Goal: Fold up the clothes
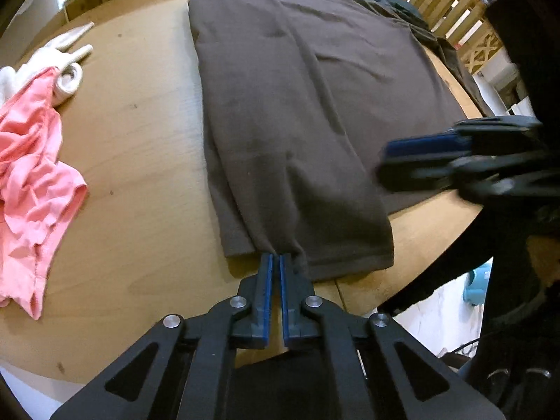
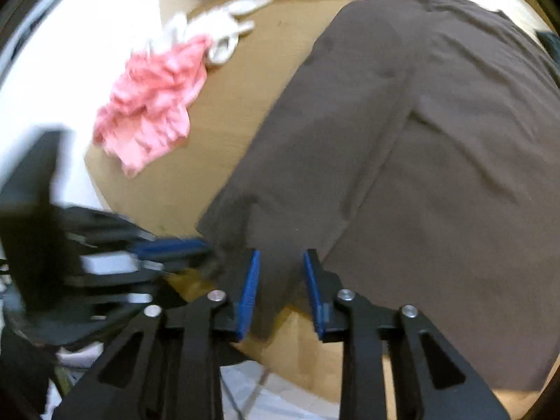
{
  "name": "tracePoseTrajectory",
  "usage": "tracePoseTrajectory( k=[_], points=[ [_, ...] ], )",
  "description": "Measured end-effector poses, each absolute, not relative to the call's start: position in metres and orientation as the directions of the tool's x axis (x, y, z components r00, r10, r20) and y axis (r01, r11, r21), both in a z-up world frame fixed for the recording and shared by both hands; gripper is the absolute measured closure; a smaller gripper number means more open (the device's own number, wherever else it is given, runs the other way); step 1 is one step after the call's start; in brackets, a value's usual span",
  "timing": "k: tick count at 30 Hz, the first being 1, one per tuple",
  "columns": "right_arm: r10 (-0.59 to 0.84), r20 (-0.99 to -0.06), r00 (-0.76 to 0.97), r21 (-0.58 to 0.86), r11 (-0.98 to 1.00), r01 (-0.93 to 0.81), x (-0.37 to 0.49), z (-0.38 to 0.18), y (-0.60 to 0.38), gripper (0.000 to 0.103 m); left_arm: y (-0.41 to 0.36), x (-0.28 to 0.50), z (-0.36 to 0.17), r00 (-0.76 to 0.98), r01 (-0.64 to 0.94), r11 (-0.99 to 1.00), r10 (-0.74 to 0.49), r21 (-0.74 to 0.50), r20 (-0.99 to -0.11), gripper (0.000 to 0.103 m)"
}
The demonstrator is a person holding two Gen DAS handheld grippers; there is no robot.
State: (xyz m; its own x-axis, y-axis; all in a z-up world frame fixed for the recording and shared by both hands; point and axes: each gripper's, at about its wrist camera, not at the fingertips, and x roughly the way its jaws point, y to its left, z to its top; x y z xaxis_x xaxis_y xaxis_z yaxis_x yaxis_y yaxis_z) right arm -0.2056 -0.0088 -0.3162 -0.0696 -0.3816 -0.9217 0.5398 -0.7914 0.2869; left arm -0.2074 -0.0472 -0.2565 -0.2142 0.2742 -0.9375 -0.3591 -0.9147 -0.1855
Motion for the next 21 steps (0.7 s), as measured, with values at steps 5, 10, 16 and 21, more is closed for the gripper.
tracePoseTrajectory(
  k=[5, 10, 16, 21],
  points=[
    [-0.241, -0.967, -0.079, 0.151, -0.795, 0.588, -0.201, -0.325, -0.012, 0.089, -0.067, -0.188, -0.225, -0.271, -0.341, -0.930, 0.238, -0.138, -0.933, 0.096],
    [-0.289, -0.953, -0.091, 0.194, -0.812, 0.551, -0.206, -0.308, -0.004, 0.089, -0.079, -0.192, -0.229, -0.256, -0.295, -0.944, 0.228, -0.149, -0.939, 0.088],
    [-0.290, -0.955, -0.061, 0.203, -0.793, 0.575, -0.201, -0.317, -0.001, 0.088, -0.048, -0.216, -0.241, -0.261, -0.351, -0.912, 0.312, -0.211, -0.914, 0.087],
    [-0.340, -0.938, -0.073, 0.259, -0.823, 0.506, -0.221, -0.293, 0.044, 0.086, -0.044, -0.226, -0.263, -0.222, -0.354, -0.923, 0.242, -0.153, -0.944, 0.089]
  ],
)
